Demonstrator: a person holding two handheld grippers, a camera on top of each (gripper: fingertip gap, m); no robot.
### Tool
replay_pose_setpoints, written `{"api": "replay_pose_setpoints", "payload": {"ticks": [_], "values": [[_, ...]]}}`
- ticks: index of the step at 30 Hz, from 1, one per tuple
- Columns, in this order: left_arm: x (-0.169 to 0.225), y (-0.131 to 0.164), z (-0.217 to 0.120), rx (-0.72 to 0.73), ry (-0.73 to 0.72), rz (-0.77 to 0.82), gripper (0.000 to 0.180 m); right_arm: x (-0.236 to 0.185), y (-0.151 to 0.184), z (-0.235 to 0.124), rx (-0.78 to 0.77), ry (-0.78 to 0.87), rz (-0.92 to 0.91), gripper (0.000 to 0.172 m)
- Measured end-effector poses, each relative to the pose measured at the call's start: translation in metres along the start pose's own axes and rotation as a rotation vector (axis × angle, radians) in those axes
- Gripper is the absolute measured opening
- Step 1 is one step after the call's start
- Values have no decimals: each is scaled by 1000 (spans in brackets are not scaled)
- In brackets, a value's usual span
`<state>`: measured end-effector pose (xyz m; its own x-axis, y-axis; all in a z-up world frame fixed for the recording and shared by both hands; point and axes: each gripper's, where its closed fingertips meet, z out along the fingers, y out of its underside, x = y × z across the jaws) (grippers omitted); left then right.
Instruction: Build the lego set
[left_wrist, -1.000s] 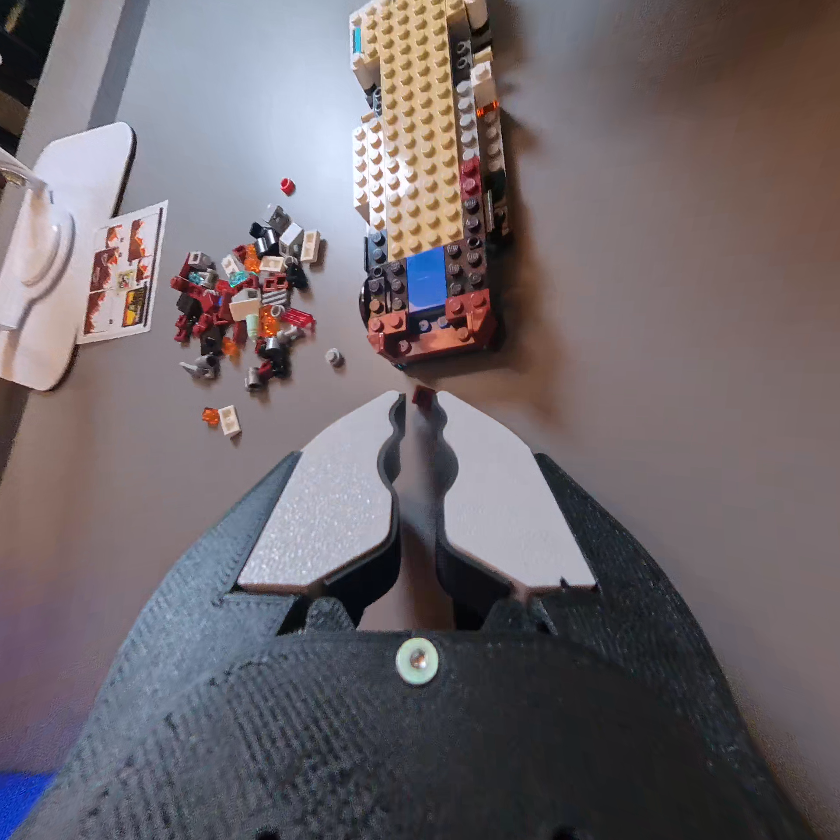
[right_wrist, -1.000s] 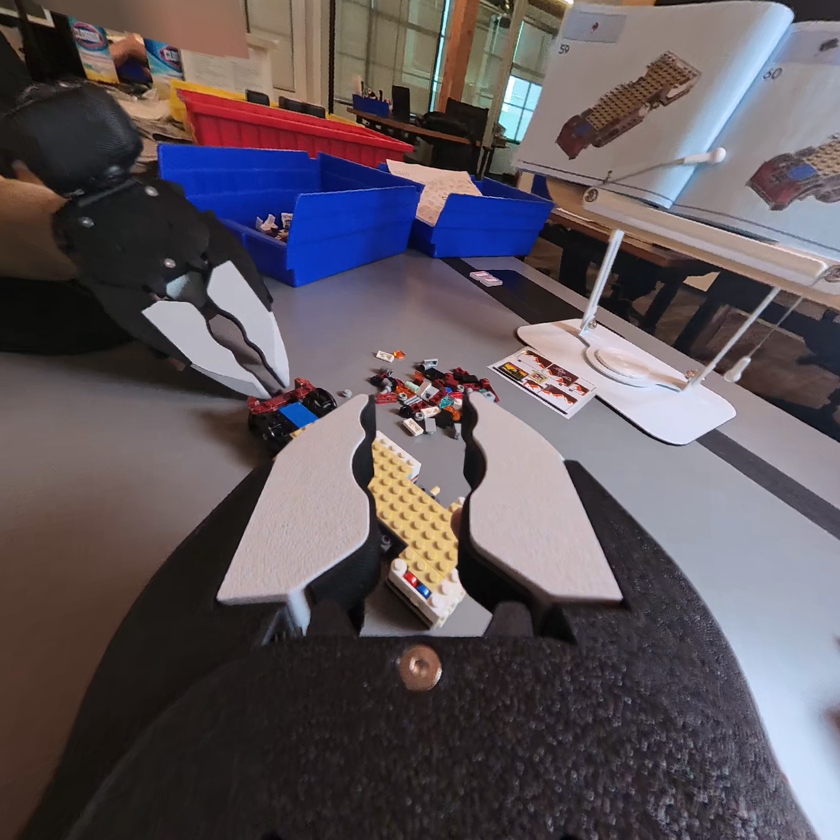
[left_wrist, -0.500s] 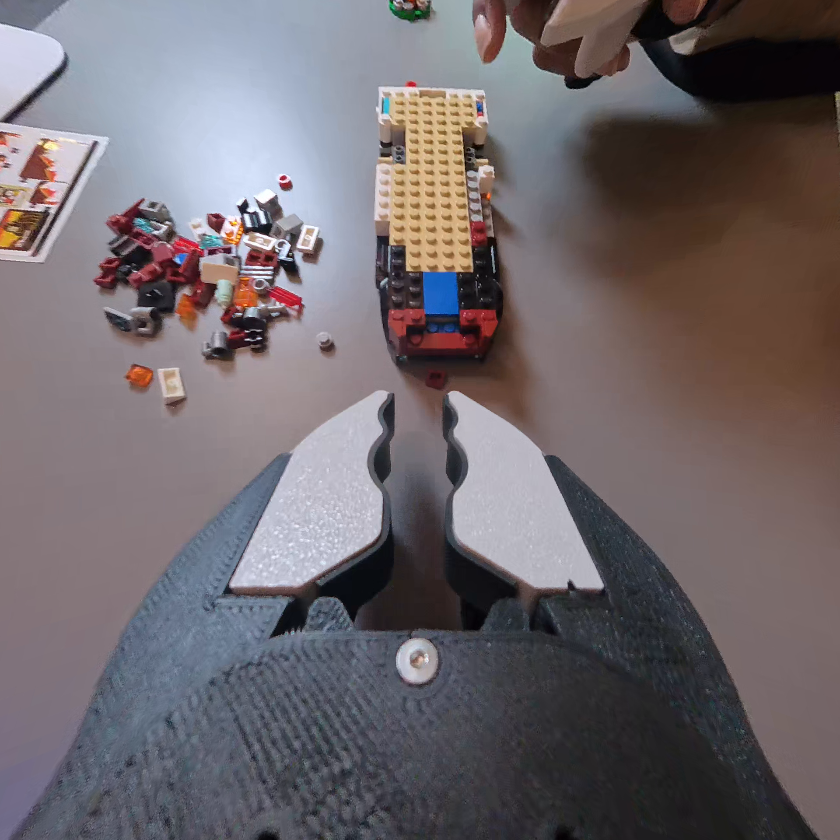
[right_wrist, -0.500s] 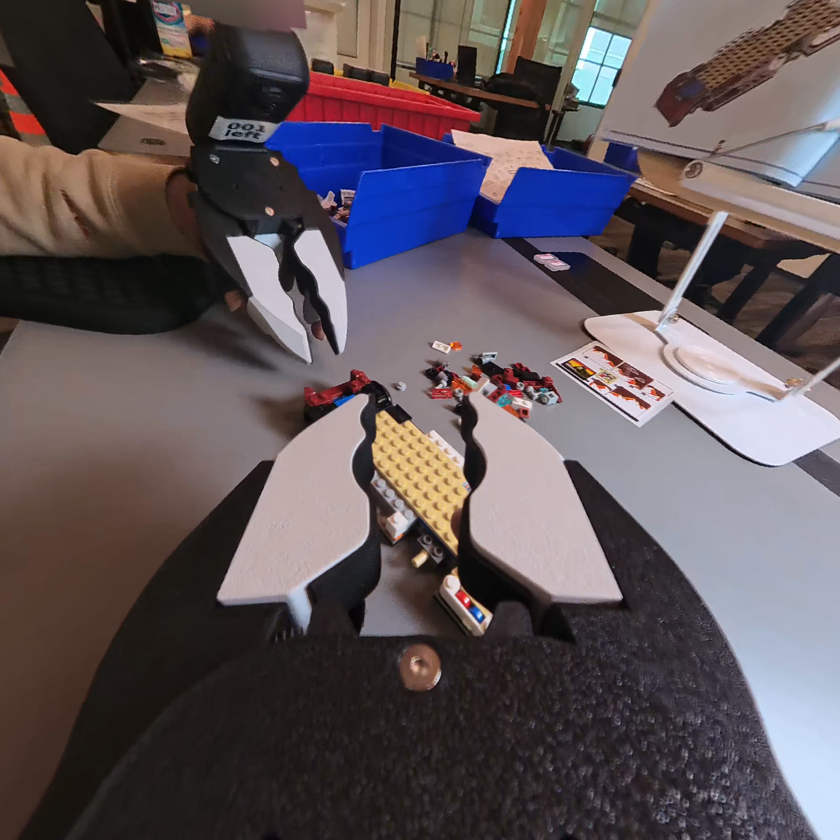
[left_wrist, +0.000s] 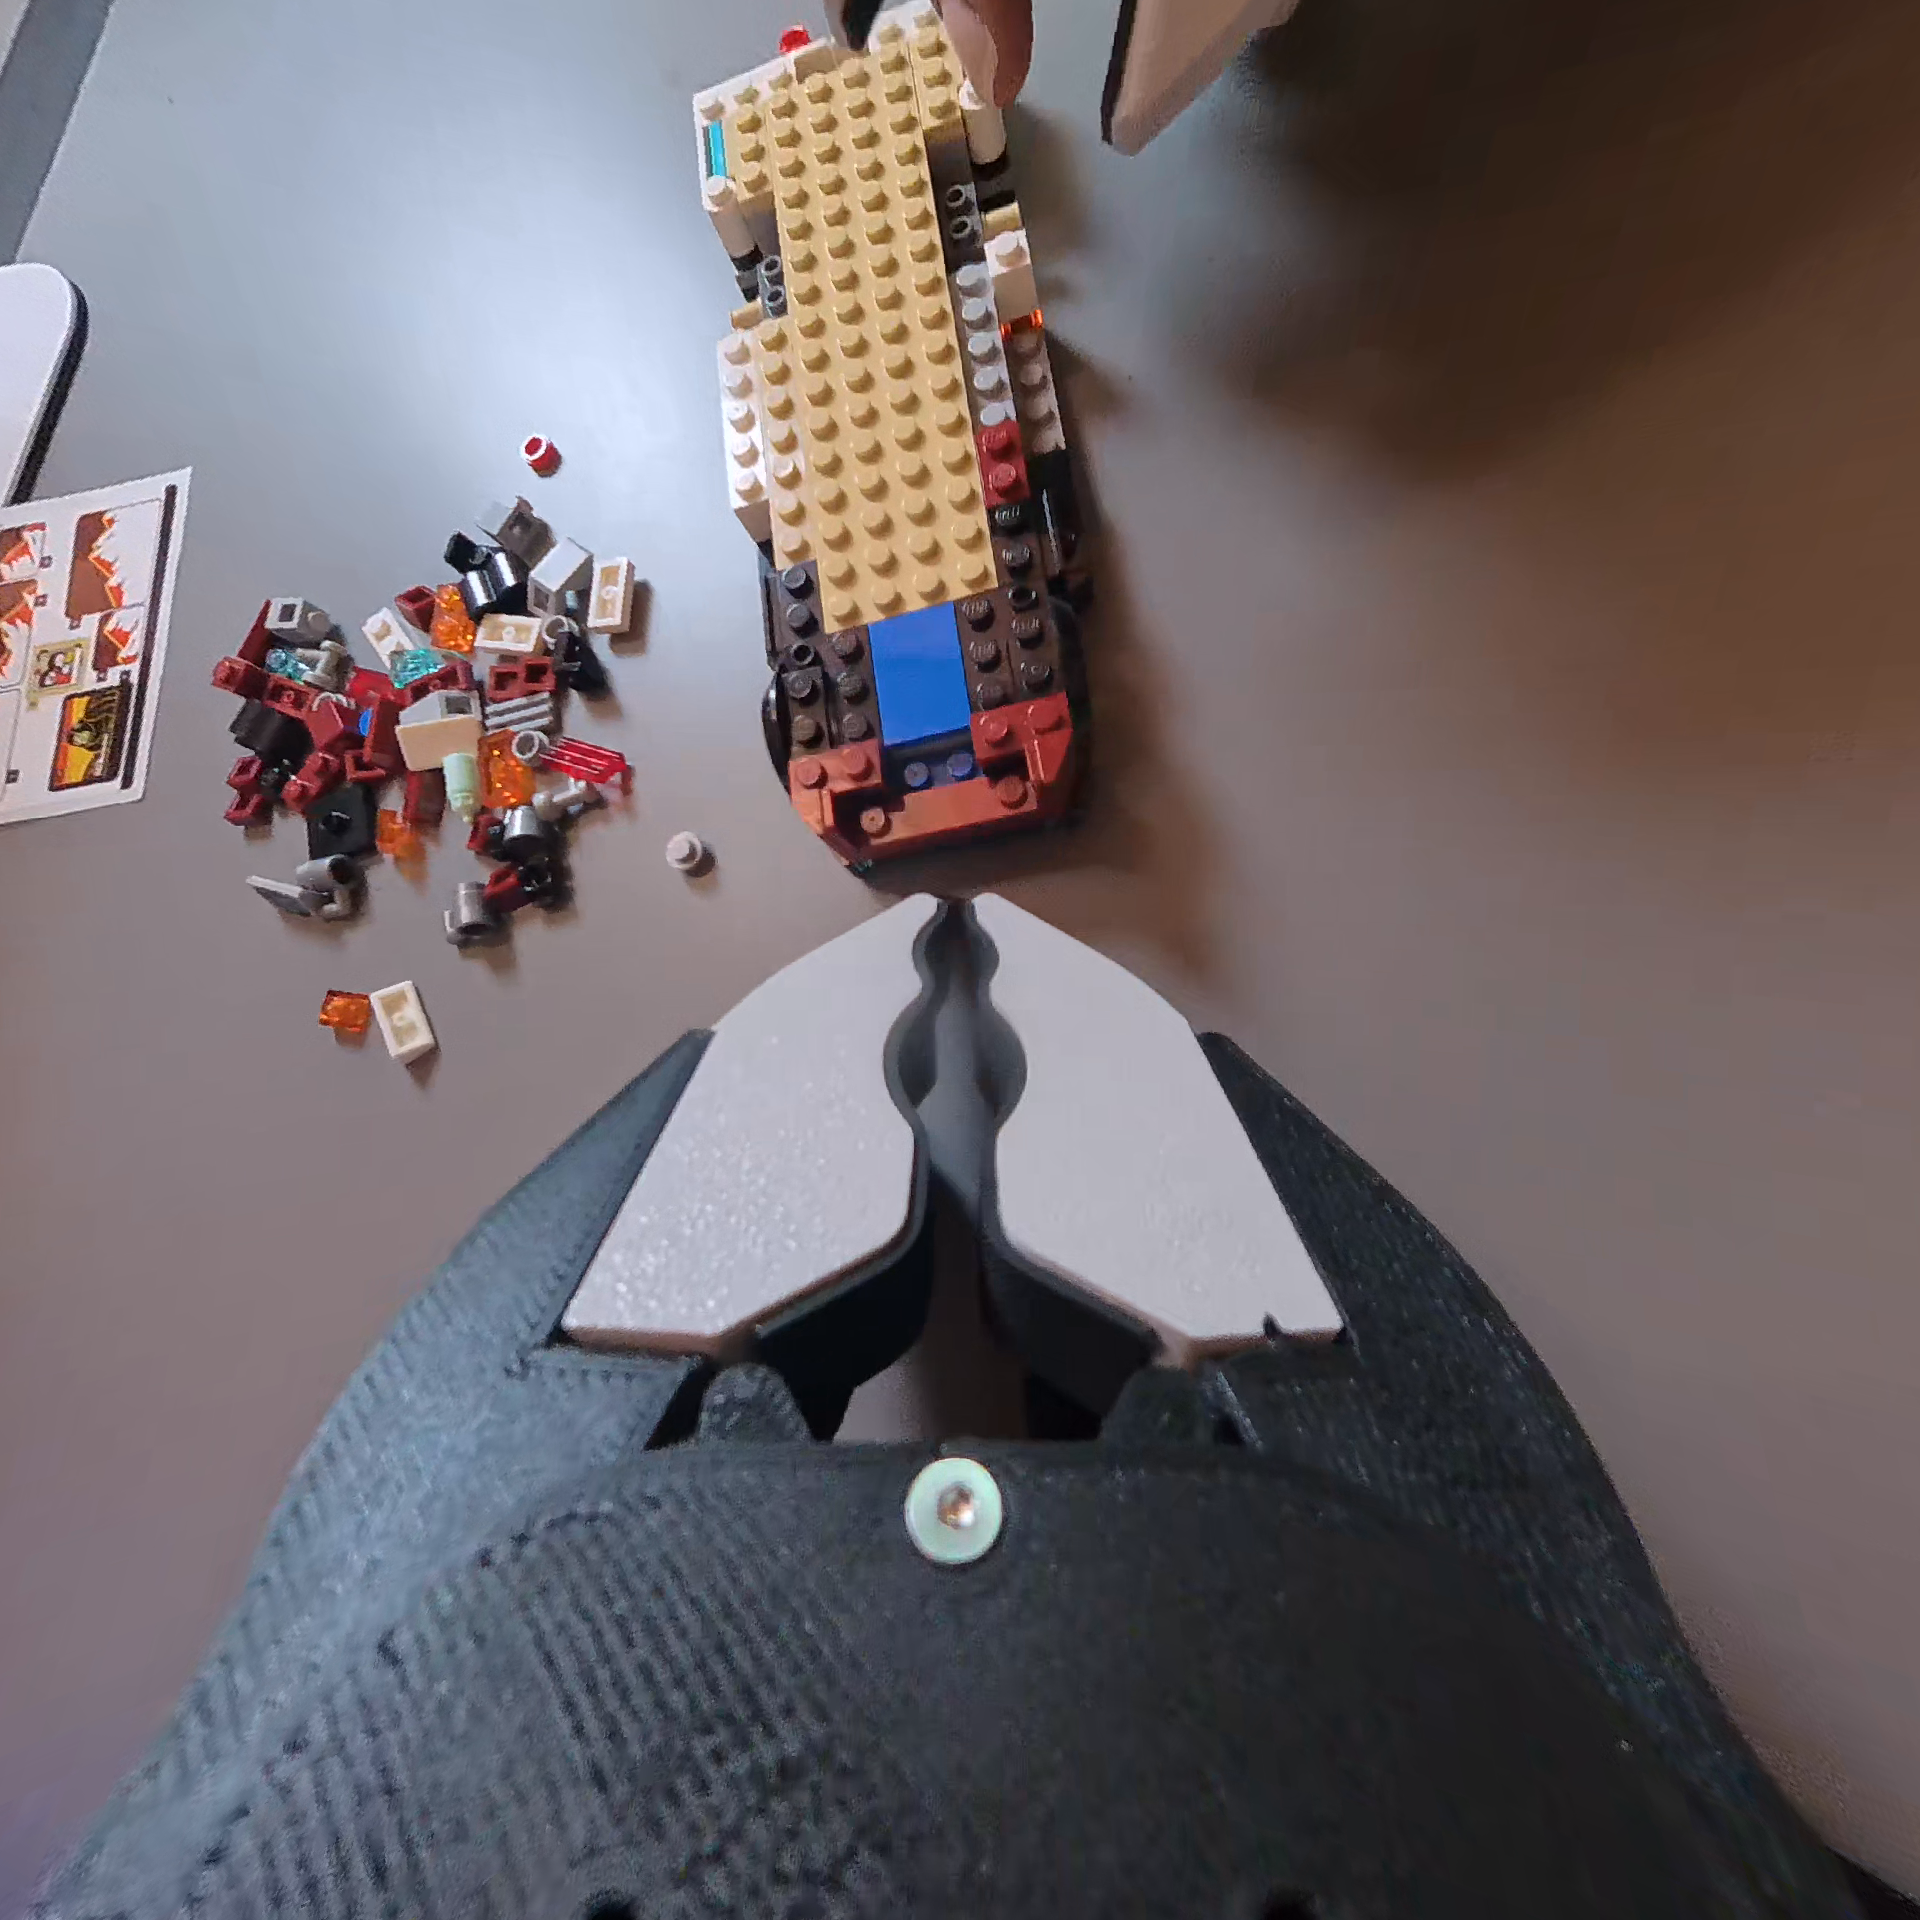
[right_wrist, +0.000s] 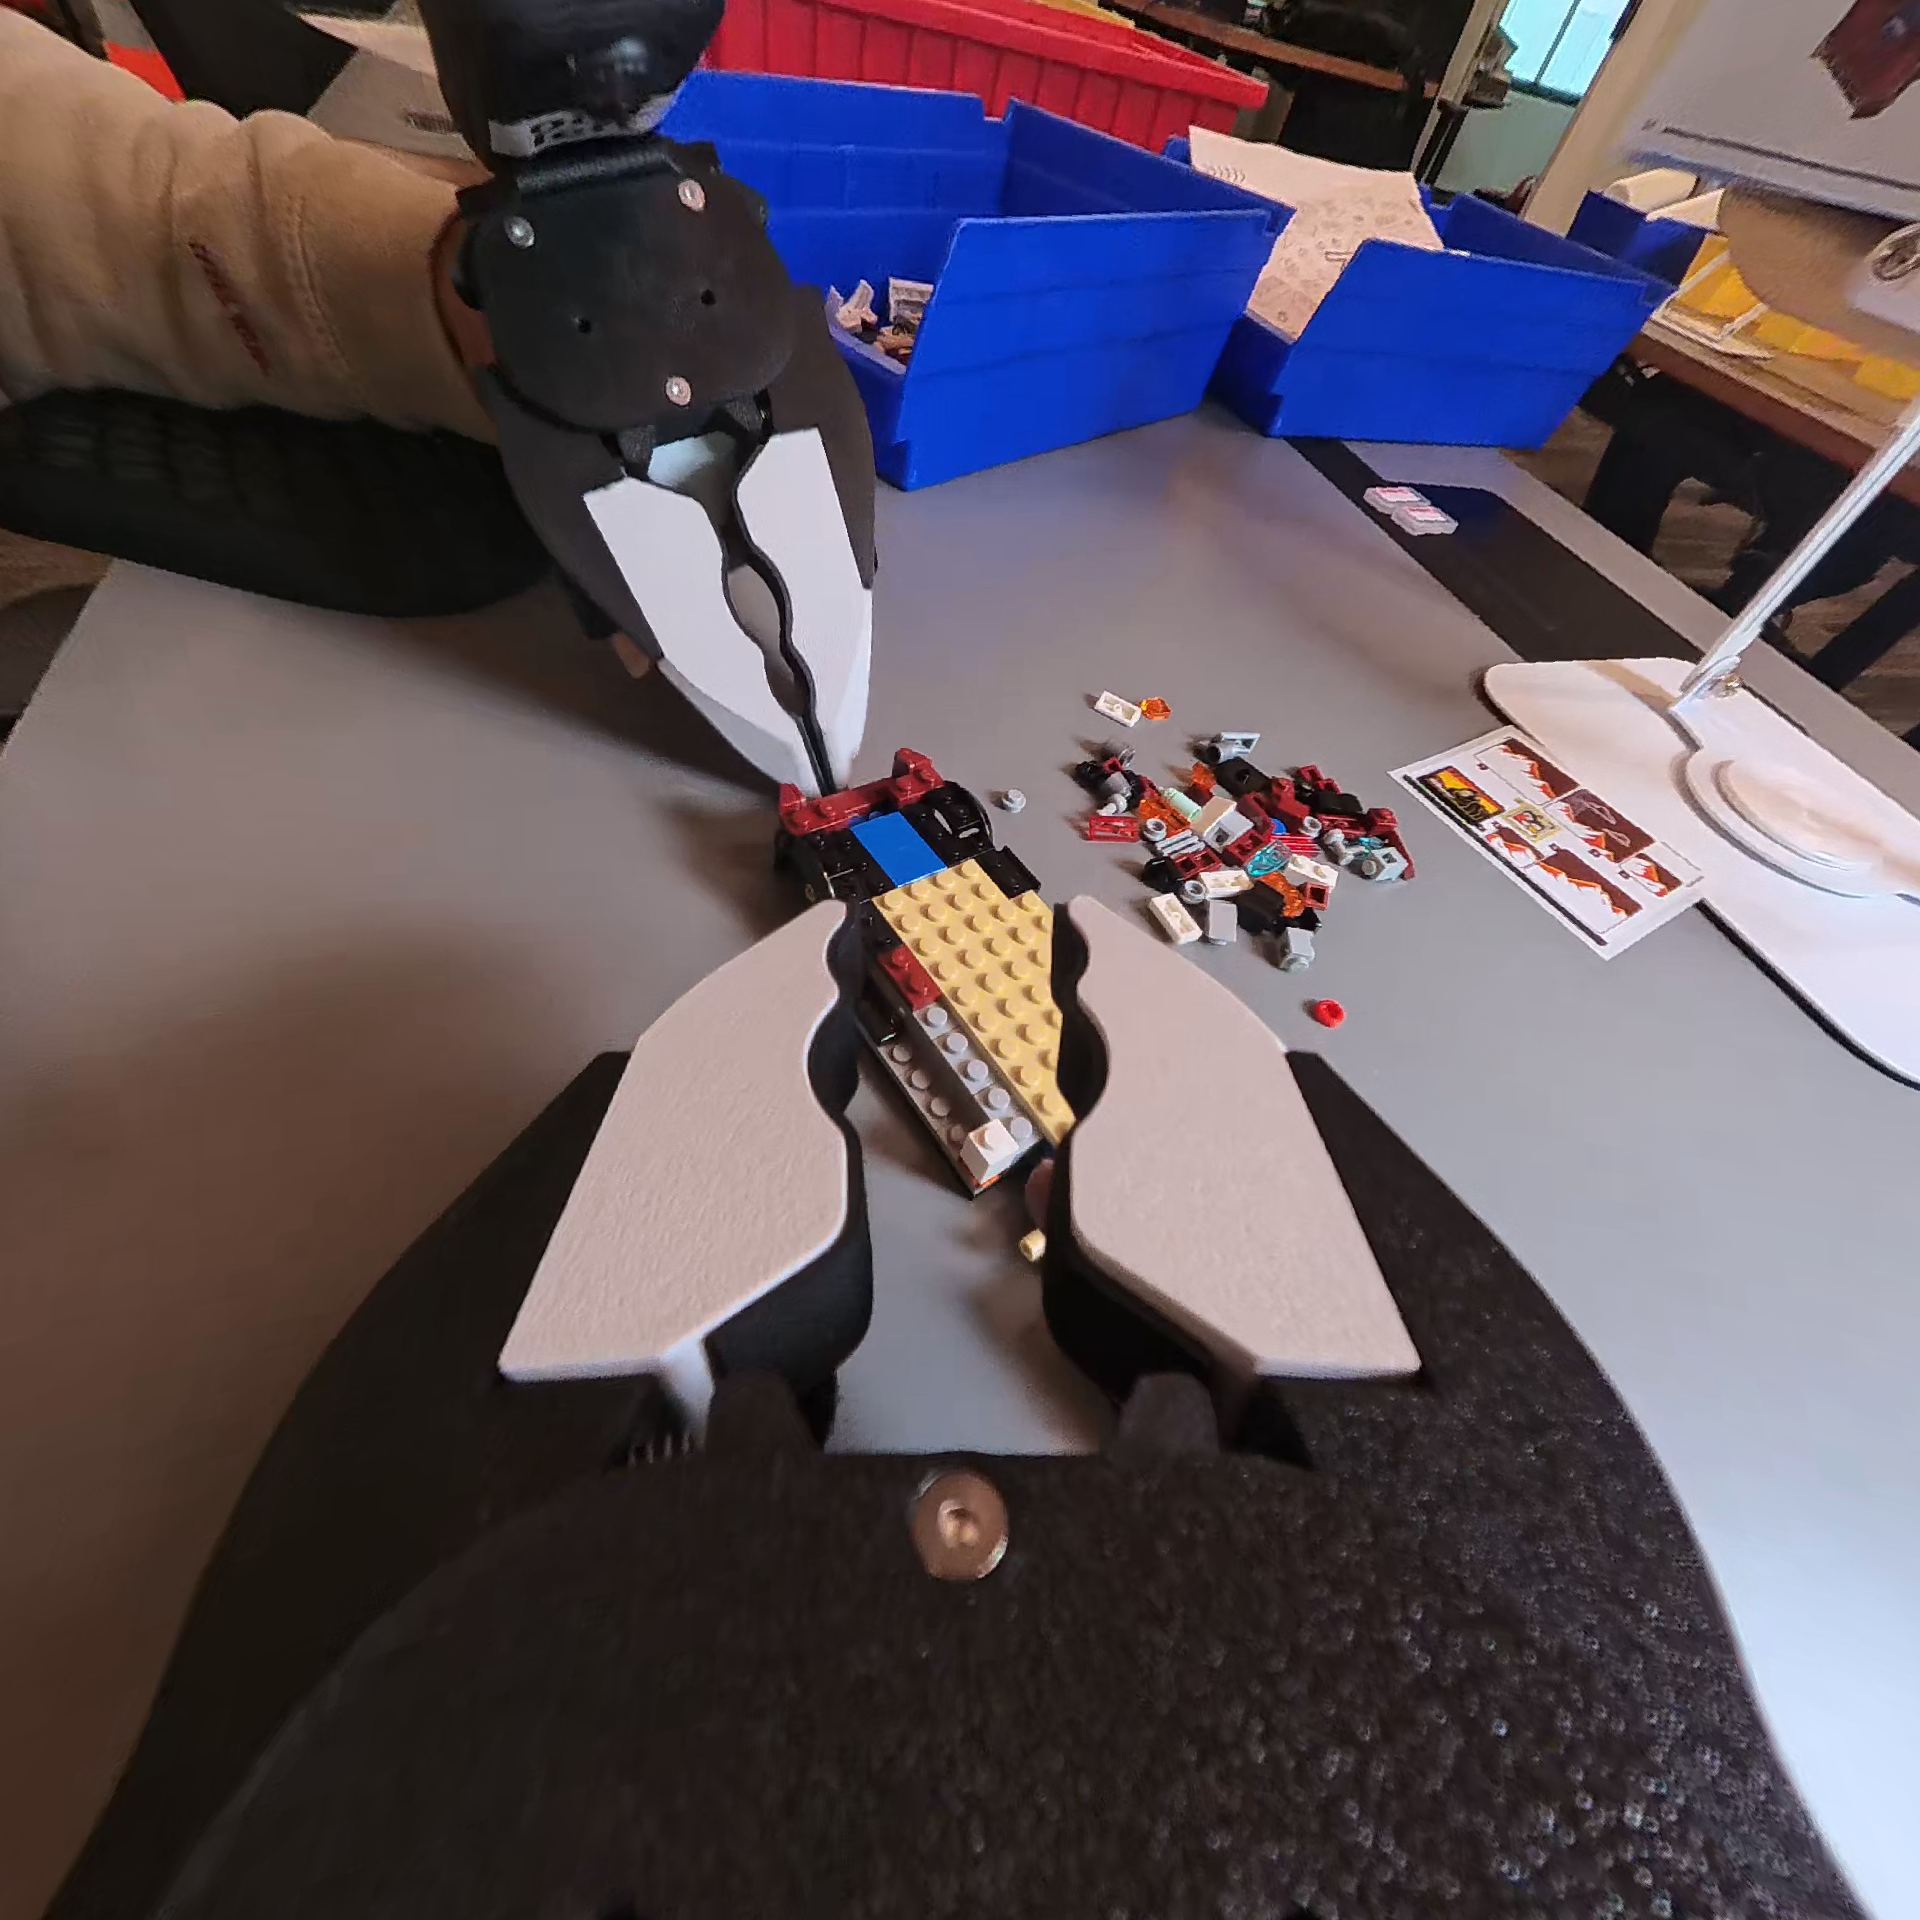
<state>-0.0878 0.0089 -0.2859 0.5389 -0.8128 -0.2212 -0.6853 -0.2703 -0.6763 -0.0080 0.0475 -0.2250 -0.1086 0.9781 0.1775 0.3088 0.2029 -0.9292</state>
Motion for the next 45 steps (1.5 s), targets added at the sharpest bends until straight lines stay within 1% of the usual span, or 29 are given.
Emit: {"api": "replay_pose_setpoints", "payload": {"ticks": [1,3,7,9,11,14,16,18,20,22,28,31,32,34,36,39,40,43,45], "values": [[1,-1,-4,27,20,-35,1,0,1,0,-7,5,-13,35],[1,-6,-14,115,91,-161,2,-1,3,-1,-20,10,-33,35],[-3,-32,-47,370,275,-418,1,-1,3,-1,-22,15,-48,35],[-2,-45,-59,469,368,-491,1,-4,-3,0,-6,8,-49,35],[1,-55,-65,538,447,-545,1,-9,-17,5,29,10,-73,35],[11,-70,-69,607,564,-613,1,-22,-50,15,103,7,-143,33],[16,-81,-72,656,630,-658,1,-32,-61,24,114,0,-214,31],[20,-87,-72,681,675,-690,1,-43,-62,31,116,-21,-278,28],[25,-87,-69,668,700,-706,1,-52,-64,35,145,-32,-294,18],[27,-88,-68,668,713,-715,1,-56,-61,37,143,-29,-310,9],[27,-88,-68,666,715,-725,1,-57,-60,39,140,-18,-315,6],[25,-86,-64,649,679,-708,2,-57,-55,40,125,-48,-240,5],[24,-85,-63,641,644,-686,3,-55,-54,40,120,-60,-192,5],[21,-81,-61,618,540,-594,9,-52,-50,41,109,-89,-93,5],[14,-76,-57,578,373,-457,12,-47,-48,40,100,-107,16,5],[3,-66,-51,480,43,-160,14,-41,-45,40,84,-149,204,5],[2,-66,-50,456,-46,-66,15,-40,-45,40,82,-170,275,5],[3,-73,-50,423,-229,137,17,-39,-45,41,88,-243,496,5],[6,-75,-49,396,-305,254,20,-42,-48,40,101,-303,612,5]]}}
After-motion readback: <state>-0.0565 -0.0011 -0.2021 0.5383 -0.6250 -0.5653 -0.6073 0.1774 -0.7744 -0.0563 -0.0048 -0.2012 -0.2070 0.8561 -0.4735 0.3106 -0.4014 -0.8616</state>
